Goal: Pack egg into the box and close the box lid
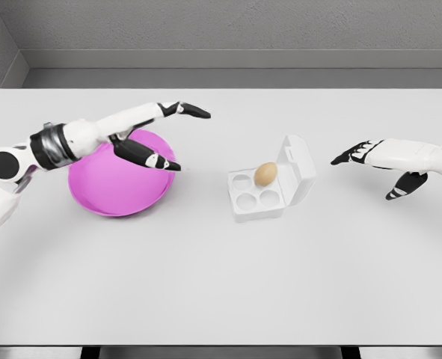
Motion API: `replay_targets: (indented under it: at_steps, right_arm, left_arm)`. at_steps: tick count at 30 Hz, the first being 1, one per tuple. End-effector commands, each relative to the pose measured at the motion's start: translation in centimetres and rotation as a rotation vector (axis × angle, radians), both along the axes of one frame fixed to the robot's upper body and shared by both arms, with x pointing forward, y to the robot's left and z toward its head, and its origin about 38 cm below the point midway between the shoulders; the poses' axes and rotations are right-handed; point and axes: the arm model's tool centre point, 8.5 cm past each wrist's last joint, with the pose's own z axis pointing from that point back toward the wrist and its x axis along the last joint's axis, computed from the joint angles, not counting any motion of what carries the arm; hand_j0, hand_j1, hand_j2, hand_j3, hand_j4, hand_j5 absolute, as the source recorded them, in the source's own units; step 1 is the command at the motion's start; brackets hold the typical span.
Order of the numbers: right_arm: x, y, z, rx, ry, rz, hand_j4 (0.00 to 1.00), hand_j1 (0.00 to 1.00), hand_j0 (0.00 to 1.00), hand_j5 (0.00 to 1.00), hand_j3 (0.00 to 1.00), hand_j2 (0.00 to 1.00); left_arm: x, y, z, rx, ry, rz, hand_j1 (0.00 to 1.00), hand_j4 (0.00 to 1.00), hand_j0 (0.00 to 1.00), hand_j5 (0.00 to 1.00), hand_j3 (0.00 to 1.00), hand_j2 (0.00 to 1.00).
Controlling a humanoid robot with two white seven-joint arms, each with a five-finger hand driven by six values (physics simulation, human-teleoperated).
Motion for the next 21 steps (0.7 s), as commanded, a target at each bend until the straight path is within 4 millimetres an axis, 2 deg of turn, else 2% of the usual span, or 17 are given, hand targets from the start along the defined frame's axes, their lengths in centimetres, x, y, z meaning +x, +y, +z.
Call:
replay_targets:
  at_steps: [1,5,7,8,9,10,11,12,14,21]
  right_arm:
    - [0.0,0.0,0.0,0.006,0.001,-0.005,1.0,1.0,1.0,1.0,1.0,1.0]
    - [0.1,0.5,-0.1,0.017,0.002,0.002,1.0,1.0,1.0,1.0,1.0,1.0]
    - [0.3,1.5,-0.2,0.034,-0.002,0.02,1.0,1.0,1.0,1.0,1.0,1.0]
    - [0.3,2.5,-0.5,0.042,0.0,0.043,1.0,1.0,1.0,1.0,1.0,1.0]
    - [0.1,3.1,-0.5,0.043,0.001,0.064,1.0,1.0,1.0,1.0,1.0,1.0]
    - [-0.1,3.7,-0.3,0.043,-0.004,0.084,1.0,1.0,1.0,1.0,1.0,1.0]
    - [-0.3,4.3,0.1,0.048,-0.015,0.104,1.0,1.0,1.0,1.0,1.0,1.0]
    - [-0.4,4.9,0.4,0.051,-0.024,0.123,1.0,1.0,1.0,1.0,1.0,1.0]
    - [-0.7,5.7,0.9,0.056,-0.038,0.15,1.0,1.0,1.0,1.0,1.0,1.0]
    - [-1.7,8.7,3.5,0.075,-0.109,0.253,1.0,1.0,1.0,1.0,1.0,1.0]
  left_arm:
    - [-2.6,3.9,3.9,0.138,-0.088,-0.021,1.0,1.0,1.0,1.0,1.0,1.0]
    - [-2.8,4.7,3.7,0.137,-0.088,-0.003,1.0,1.0,1.0,1.0,1.0,1.0]
    - [-3.1,5.4,3.4,0.154,-0.077,0.009,1.0,1.0,1.0,1.0,1.0,1.0]
    - [-3.3,7.0,3.7,0.194,-0.076,0.036,1.0,1.0,1.0,1.0,1.0,1.0]
    - [-3.3,7.6,3.8,0.233,-0.093,0.052,1.0,1.0,1.0,1.0,1.0,1.0]
    - [-3.4,9.2,4.5,0.285,-0.132,0.093,1.0,1.0,1.0,1.0,1.0,1.0]
    - [-3.9,10.8,4.4,0.305,-0.122,0.127,1.0,1.0,1.0,1.0,1.0,1.0]
    - [-4.0,11.4,4.5,0.305,-0.125,0.144,1.0,1.0,1.0,1.0,1.0,1.0]
    - [-4.3,11.6,3.5,0.336,-0.111,0.144,1.0,1.0,1.0,1.0,1.0,1.0]
    - [-4.5,11.6,2.8,0.34,-0.096,0.141,1.0,1.0,1.0,1.0,1.0,1.0]
